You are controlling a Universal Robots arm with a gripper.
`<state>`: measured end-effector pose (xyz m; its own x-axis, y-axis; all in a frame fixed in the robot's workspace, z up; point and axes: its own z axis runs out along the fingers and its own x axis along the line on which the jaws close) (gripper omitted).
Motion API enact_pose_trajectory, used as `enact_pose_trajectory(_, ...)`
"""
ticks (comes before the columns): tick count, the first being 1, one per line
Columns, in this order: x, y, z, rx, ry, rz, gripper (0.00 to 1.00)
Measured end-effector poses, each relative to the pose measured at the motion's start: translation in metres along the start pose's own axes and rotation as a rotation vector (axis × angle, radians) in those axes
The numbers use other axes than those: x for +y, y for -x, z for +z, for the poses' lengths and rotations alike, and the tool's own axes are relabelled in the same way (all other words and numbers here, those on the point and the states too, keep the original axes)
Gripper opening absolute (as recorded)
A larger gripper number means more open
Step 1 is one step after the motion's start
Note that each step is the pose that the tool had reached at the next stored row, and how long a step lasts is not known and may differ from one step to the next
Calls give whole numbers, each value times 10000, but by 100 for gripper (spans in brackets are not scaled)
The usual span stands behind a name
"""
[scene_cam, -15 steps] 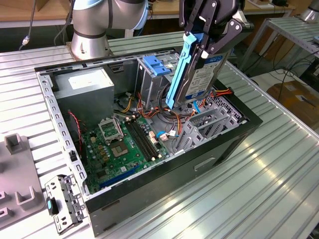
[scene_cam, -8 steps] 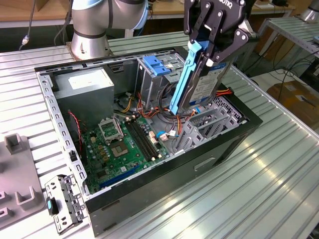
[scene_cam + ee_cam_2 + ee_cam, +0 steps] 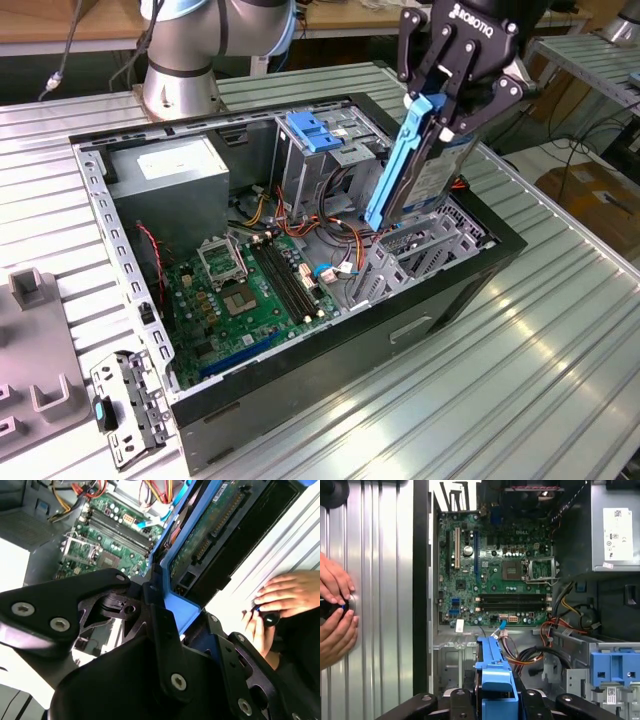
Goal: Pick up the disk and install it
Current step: 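Insert the disk into the insertion slot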
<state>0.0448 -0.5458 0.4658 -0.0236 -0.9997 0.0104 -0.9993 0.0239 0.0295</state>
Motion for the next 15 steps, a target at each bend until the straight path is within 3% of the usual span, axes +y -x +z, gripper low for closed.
enact_pose_trajectory(6,-77,-74,74,1,0,-1,37)
enact_pose_trajectory(15,-107,-127,81,1,0,-1,37)
